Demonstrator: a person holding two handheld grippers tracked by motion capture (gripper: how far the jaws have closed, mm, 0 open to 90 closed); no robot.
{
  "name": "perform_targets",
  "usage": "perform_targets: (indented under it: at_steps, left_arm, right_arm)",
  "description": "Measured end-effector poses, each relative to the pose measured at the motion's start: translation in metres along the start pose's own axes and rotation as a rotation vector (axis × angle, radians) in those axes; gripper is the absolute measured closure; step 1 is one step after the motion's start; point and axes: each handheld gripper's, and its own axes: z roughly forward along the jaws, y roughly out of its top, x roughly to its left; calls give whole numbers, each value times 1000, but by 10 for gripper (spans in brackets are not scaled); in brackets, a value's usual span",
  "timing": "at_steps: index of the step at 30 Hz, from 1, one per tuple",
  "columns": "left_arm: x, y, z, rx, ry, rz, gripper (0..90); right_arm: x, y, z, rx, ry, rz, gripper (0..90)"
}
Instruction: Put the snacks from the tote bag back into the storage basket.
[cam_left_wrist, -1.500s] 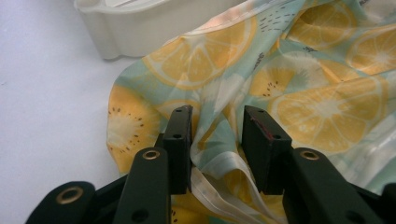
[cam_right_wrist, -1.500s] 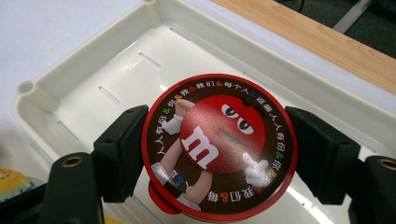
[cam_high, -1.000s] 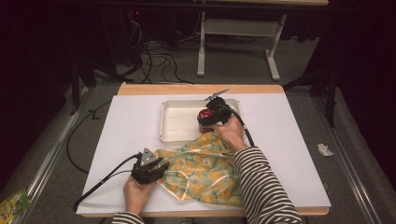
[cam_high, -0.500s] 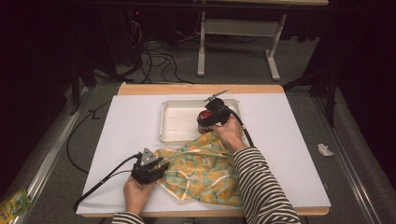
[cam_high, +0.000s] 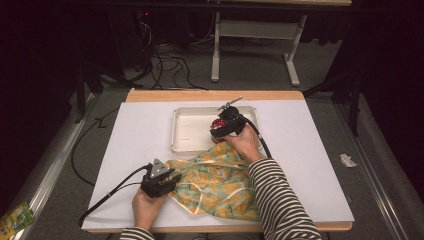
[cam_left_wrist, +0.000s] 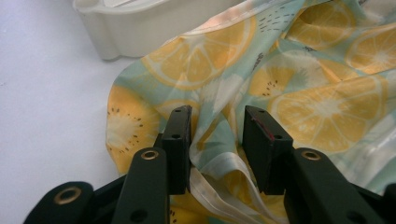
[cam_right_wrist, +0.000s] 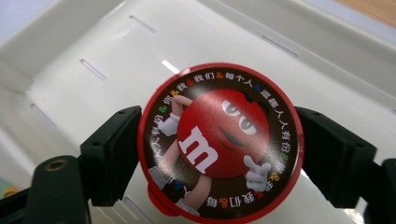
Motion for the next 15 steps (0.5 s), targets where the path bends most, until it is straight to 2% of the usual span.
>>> perform_targets:
  at_steps: [5, 15]
  left_arm:
    - [0, 0, 0, 0, 0, 0, 626]
    - [0, 0, 0, -1, -1, -1, 625]
  right_arm:
    - [2, 0, 3, 16, 6, -8, 170]
    - [1, 1, -3, -17, 18, 0, 153]
